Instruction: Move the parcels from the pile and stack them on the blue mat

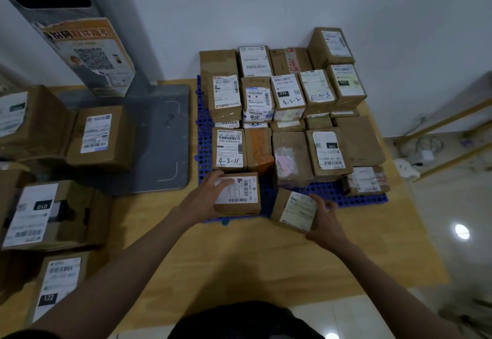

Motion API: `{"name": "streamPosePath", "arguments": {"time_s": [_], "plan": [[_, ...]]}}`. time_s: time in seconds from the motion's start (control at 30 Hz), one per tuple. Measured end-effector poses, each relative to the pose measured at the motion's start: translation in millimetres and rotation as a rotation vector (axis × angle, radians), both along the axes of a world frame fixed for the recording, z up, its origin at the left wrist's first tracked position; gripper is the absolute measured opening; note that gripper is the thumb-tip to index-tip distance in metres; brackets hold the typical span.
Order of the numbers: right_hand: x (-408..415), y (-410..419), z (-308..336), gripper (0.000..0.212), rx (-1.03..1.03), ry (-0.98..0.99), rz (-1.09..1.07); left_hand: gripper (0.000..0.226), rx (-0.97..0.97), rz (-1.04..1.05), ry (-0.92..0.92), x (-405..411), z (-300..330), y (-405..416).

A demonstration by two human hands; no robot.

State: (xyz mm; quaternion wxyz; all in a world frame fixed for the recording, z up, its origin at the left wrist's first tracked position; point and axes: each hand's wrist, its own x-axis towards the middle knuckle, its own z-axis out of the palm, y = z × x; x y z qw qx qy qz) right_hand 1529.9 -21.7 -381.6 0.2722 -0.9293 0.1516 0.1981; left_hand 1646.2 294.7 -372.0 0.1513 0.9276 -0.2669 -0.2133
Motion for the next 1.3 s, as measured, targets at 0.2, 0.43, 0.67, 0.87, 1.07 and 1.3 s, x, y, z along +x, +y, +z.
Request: {"name": "streamPosePath", "arguments": {"time_s": [0.2,0.43,0.67,0.87,1.07,1.3], "plan": [[7,2,0,0.102,-0.011,0.022,0.026,0.093,0.078,-0.011,-0.103,1,-4,-4],[13,-5,5,0.100,-0.016,0.021,0.037,0.096,0.105,-0.024,-0.139,-1,-8,-9],[11,-10,7,0.100,0.007,0.004,0.019,0.090,0.006,0.069,-0.109,-7,-9,-7],[12,-3,8,0.099,0.008,0.009,0.020,0.080,-0.028,0.194,-0.058,-15,-16,-2],[11,1,8,0.100,0.001,0.009,0.037,0.078,-0.085,0.207,-0.070,-20,-24,-6],[15,-1,8,0.102,-0.019,0.007,0.074,0.078,-0.124,0.207,-0.081,-23,-28,-13]]}}
